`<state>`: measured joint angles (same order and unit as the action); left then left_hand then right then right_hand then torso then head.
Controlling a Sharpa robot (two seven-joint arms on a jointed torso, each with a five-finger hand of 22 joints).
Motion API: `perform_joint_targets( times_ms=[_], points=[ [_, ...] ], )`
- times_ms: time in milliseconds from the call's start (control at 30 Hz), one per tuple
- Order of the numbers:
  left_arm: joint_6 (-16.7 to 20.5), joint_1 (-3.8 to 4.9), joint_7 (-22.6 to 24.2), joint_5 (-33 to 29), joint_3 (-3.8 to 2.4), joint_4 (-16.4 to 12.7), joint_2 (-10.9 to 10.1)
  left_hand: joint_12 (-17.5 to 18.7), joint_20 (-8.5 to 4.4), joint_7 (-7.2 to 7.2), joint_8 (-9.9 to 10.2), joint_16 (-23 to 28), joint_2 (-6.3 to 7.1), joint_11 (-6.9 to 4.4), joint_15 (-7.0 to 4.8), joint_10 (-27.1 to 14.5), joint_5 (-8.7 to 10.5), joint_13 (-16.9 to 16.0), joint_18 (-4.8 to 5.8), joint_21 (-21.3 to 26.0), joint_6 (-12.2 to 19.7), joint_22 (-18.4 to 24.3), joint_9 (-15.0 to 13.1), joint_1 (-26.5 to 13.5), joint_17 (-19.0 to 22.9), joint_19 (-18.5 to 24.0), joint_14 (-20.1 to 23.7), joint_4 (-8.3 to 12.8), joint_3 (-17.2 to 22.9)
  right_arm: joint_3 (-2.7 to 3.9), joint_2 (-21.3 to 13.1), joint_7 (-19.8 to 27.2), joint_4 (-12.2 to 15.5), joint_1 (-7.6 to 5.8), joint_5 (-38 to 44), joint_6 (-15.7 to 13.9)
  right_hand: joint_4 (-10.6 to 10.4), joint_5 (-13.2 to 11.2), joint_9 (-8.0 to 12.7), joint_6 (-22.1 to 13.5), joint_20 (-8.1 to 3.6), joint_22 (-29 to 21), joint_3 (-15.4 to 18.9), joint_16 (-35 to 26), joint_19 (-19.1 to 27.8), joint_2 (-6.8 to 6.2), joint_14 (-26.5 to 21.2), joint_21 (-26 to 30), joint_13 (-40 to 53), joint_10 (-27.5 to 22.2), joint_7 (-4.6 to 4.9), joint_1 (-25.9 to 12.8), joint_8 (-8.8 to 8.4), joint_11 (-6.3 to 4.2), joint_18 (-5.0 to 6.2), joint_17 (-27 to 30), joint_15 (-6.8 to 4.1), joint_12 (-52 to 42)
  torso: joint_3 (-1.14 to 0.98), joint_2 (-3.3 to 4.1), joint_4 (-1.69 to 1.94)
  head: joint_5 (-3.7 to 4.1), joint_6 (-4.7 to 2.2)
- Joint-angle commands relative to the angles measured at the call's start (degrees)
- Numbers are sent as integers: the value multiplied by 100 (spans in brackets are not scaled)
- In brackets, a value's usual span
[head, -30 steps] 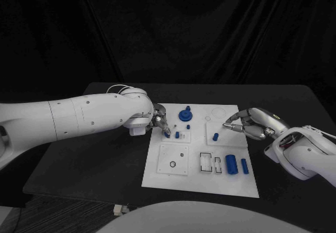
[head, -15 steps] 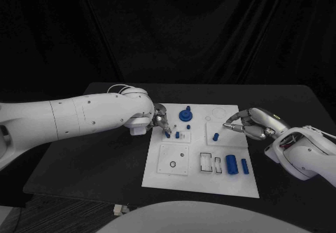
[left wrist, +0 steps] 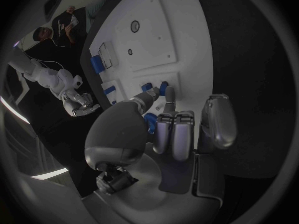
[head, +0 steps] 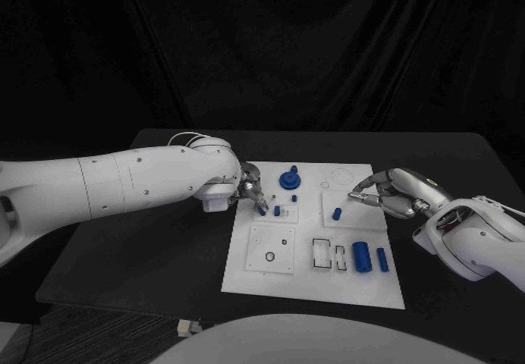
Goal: Assemble the parts on the task board
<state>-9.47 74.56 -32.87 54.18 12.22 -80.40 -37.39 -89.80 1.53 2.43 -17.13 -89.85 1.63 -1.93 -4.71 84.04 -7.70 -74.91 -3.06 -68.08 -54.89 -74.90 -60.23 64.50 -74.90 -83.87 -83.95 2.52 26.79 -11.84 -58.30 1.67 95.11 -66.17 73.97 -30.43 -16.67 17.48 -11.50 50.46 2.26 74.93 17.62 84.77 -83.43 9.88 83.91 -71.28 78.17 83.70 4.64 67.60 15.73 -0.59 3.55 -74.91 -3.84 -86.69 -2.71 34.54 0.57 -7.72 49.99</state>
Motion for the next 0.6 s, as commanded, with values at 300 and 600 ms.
perform_joint_targets(
  times_ms=[300,600],
  points=[
    [-256,-12,-4,30,0,4,14,-20,-11,-36,24,-15,12,-17,-33,596,412,-1509,-100,104,-70,-956,45,-128,-1510,13,-605,-174,-379,3,-1,-28,3,12,1,-19,5,23,6,28,3,988,31,-31,32,28,403,28,668,372,27,21,-1,4,38,-747,-23,26,-1,-4,-1,-5,1],
    [-264,-14,-1,82,0,17,17,-20,7,23,39,-15,60,33,-1,596,500,-1509,-108,191,-43,-944,57,-653,-1510,20,-605,-706,-1110,3,5,-23,2,12,1,-23,5,23,6,28,3,988,31,-31,32,28,403,28,668,372,27,21,-1,4,38,-747,-23,26,-2,1,2,-5,1]
  ],
)
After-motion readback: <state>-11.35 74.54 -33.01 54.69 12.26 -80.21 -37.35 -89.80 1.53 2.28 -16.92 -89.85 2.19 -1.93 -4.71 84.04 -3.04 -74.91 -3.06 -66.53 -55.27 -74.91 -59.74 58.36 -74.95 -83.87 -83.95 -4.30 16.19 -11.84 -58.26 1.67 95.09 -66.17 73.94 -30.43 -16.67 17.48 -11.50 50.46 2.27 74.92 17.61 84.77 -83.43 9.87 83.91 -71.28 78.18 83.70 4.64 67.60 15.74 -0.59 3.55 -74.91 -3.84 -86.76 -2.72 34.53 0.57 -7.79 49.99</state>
